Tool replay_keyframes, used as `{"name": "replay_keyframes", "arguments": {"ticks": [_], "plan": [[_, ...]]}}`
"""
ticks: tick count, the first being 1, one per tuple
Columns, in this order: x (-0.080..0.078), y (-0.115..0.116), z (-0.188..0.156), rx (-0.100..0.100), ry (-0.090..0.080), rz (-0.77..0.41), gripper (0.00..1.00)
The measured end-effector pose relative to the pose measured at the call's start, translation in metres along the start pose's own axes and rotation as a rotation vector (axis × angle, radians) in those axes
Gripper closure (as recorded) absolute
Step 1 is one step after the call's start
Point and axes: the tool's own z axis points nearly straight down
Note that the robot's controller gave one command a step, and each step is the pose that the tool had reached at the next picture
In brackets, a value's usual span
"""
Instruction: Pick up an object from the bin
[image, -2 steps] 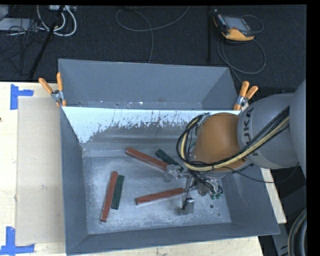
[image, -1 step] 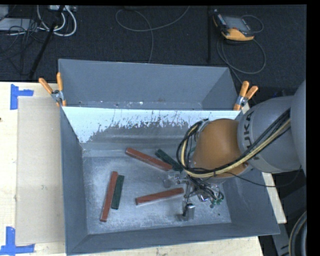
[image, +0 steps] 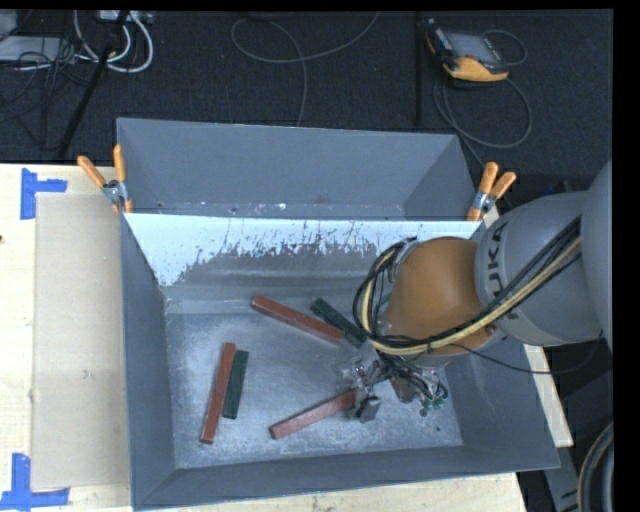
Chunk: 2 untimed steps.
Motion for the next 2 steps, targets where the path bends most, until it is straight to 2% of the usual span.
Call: {"name": "replay_keyframes", "arguments": {"ticks": [1,2], "plan": [[0.000,0.000,0.000,0.000,0.000,-0.001,0.00],[0.026,0.022,-0.002,0.003,-0.012,-0.035,0.00]]}}
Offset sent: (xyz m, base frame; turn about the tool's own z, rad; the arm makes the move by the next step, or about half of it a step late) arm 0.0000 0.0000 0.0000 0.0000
